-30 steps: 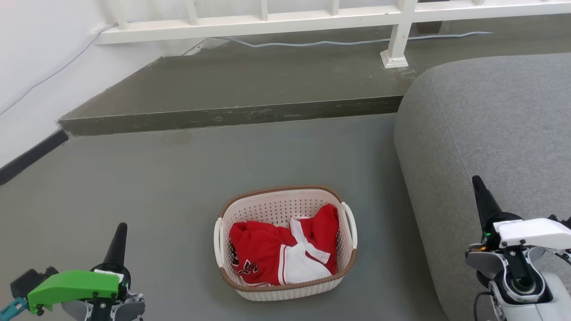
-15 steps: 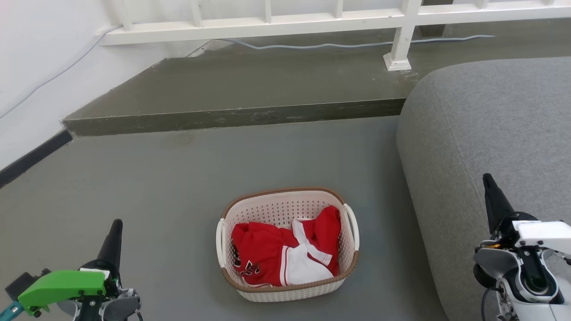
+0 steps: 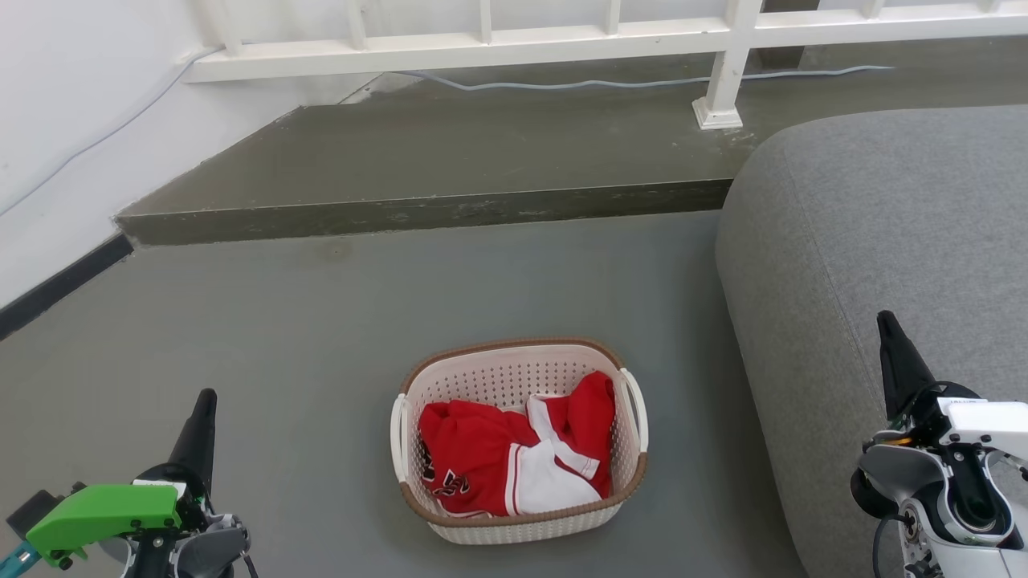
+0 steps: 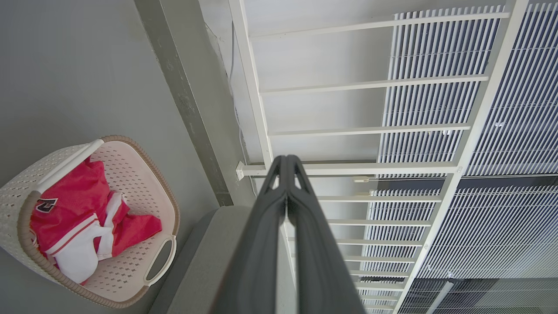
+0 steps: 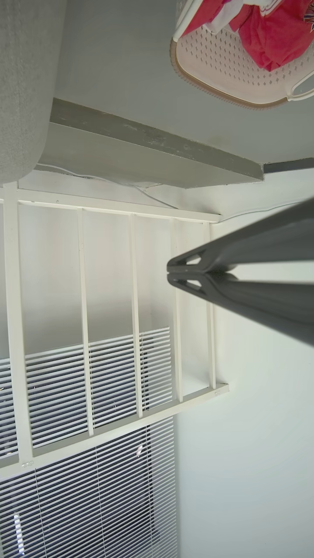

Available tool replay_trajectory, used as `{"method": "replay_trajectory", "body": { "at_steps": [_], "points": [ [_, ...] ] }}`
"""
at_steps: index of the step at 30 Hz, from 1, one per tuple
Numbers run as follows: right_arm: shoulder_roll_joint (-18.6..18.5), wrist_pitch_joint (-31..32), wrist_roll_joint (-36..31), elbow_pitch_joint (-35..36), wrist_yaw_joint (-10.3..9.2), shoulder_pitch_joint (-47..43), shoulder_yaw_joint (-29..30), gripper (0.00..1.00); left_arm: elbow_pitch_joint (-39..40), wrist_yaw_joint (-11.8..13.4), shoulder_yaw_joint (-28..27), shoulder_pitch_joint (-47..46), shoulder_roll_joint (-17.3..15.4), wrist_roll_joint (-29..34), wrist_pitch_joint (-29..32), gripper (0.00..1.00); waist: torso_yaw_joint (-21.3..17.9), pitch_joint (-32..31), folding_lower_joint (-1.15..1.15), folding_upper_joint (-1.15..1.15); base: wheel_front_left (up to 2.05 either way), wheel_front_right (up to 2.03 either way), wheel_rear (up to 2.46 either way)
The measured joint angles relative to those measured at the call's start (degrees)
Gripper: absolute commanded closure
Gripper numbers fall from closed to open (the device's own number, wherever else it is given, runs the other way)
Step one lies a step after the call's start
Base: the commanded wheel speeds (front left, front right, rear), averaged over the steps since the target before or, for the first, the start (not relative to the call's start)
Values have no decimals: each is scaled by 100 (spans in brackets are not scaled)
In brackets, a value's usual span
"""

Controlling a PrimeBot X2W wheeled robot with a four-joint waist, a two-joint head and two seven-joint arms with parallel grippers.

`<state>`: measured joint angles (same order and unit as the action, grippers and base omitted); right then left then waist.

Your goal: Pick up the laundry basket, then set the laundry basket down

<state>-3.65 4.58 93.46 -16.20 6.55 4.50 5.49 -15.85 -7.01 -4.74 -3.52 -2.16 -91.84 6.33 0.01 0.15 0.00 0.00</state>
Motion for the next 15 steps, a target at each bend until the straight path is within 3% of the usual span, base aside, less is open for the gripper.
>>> {"method": "replay_trajectory", "body": {
  "at_steps": [15],
  "points": [
    [2,0,0,-1,0,0,5,100,1,0,-1,-1,1,-1,0,100,-1,0,0,0,0,0,0]
  ]
}}
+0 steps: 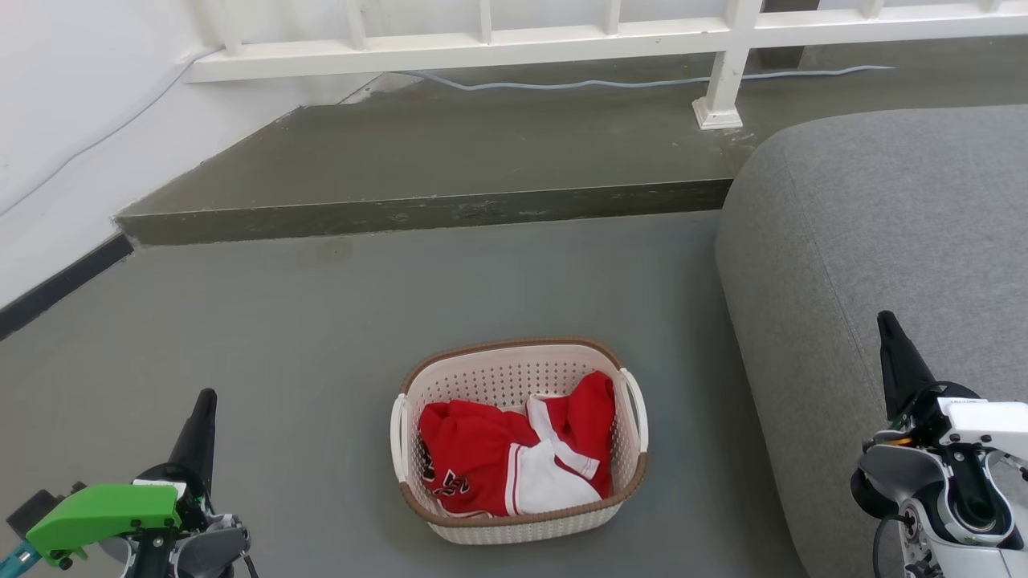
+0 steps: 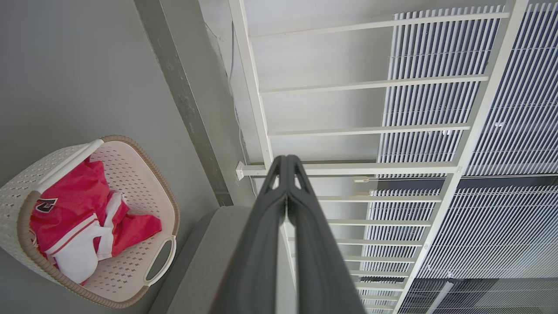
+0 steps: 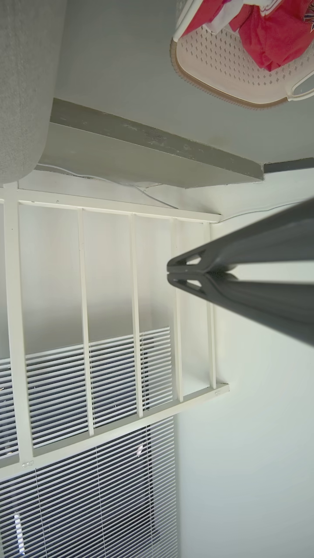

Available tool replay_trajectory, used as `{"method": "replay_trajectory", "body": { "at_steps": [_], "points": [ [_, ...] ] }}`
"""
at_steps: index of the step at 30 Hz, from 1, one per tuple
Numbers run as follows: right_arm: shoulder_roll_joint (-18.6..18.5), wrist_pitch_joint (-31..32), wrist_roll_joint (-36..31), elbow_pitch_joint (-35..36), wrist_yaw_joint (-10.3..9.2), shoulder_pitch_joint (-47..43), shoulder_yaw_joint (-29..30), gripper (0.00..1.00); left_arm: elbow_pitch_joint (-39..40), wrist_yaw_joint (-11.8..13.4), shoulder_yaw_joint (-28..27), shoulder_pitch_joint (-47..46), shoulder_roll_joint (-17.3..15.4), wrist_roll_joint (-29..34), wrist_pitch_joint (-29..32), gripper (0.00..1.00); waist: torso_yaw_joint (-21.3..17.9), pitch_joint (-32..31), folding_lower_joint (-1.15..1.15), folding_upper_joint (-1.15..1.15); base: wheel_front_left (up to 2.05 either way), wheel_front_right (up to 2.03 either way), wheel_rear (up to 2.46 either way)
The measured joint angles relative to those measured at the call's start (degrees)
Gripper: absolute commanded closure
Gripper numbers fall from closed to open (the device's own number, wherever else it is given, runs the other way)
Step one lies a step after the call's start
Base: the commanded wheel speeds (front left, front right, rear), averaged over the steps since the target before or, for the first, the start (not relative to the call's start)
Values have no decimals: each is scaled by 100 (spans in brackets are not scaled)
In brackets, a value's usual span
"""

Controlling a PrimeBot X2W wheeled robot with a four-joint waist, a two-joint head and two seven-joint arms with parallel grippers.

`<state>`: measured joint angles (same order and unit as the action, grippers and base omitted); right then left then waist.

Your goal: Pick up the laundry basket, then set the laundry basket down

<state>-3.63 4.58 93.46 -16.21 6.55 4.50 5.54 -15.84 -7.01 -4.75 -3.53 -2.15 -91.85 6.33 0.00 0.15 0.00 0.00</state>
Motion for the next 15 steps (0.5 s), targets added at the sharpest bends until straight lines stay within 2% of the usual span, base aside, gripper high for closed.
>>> {"method": "replay_trajectory", "body": {
  "at_steps": [15],
  "points": [
    [2,1,0,1,0,0,3,100,0,0,0,0,1,0,0,100,0,0,0,0,0,0,0]
  ]
}}
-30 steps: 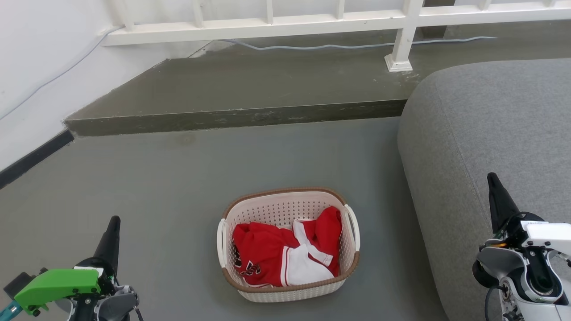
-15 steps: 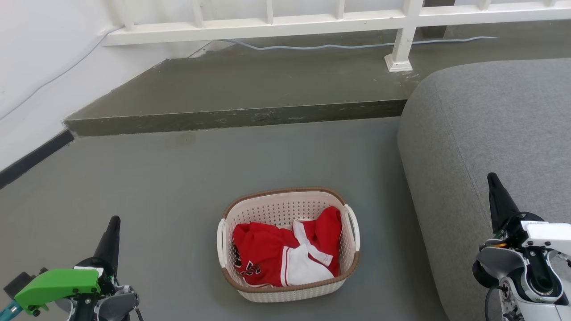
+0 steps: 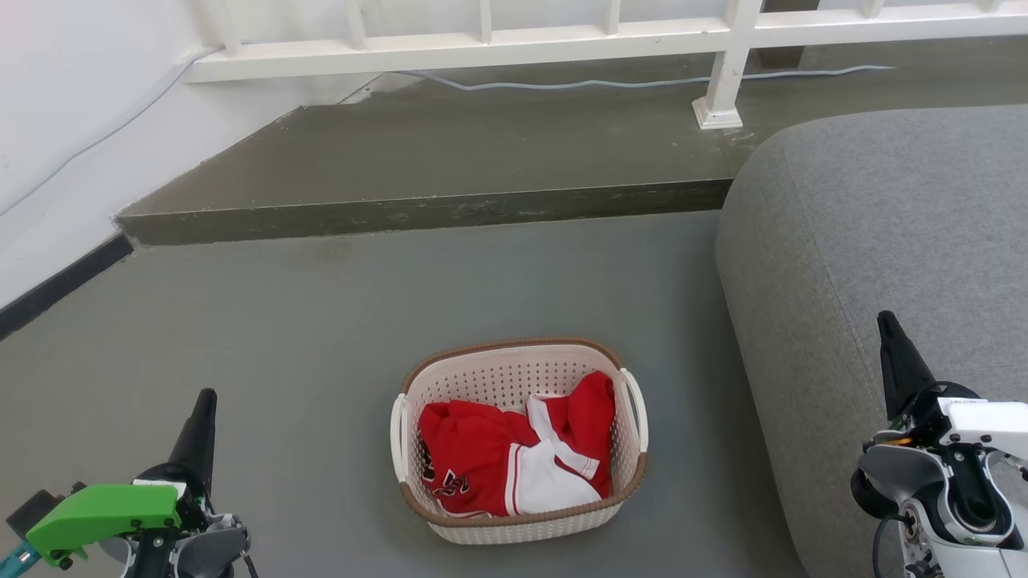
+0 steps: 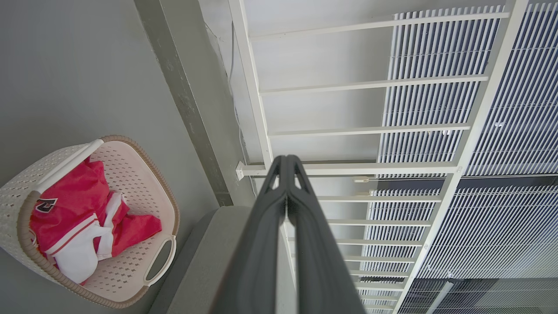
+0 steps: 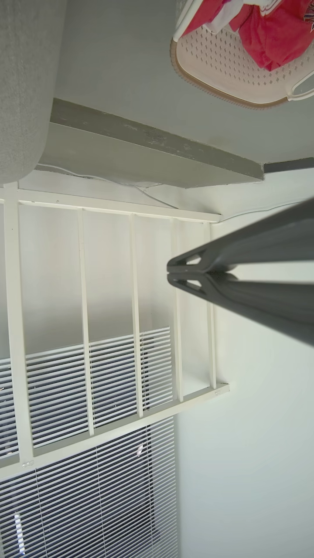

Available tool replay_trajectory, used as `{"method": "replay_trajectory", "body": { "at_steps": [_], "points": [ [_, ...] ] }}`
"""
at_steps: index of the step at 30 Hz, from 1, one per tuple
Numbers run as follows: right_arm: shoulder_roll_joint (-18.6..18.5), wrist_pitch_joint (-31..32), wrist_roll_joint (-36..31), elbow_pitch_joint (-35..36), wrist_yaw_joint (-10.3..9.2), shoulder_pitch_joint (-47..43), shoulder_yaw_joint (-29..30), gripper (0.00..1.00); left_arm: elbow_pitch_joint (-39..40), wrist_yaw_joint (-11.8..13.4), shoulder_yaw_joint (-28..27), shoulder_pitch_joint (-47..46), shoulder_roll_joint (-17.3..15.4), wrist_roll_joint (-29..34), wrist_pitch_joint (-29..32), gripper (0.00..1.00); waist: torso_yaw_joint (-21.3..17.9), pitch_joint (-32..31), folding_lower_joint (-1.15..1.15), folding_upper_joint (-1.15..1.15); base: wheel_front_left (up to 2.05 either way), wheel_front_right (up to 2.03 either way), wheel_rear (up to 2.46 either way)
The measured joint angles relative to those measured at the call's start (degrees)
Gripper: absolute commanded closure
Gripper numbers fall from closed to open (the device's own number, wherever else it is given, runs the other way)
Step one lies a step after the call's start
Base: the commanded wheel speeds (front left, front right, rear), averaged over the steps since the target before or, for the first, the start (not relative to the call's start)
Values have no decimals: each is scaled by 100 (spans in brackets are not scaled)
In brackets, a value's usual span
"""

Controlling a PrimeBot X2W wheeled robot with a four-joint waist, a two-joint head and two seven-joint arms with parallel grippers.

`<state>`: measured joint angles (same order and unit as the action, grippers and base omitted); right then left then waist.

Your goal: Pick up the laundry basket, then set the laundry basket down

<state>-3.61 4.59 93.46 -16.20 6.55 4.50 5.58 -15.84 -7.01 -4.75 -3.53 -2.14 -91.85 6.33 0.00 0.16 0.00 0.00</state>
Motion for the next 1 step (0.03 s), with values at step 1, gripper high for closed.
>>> {"method": "replay_trajectory", "body": {
  "at_steps": [1],
  "points": [
    [0,0,0,0,0,0,0,100,0,0,0,0,0,0,0,100,0,0,0,0,0,0,0]
  ]
}}
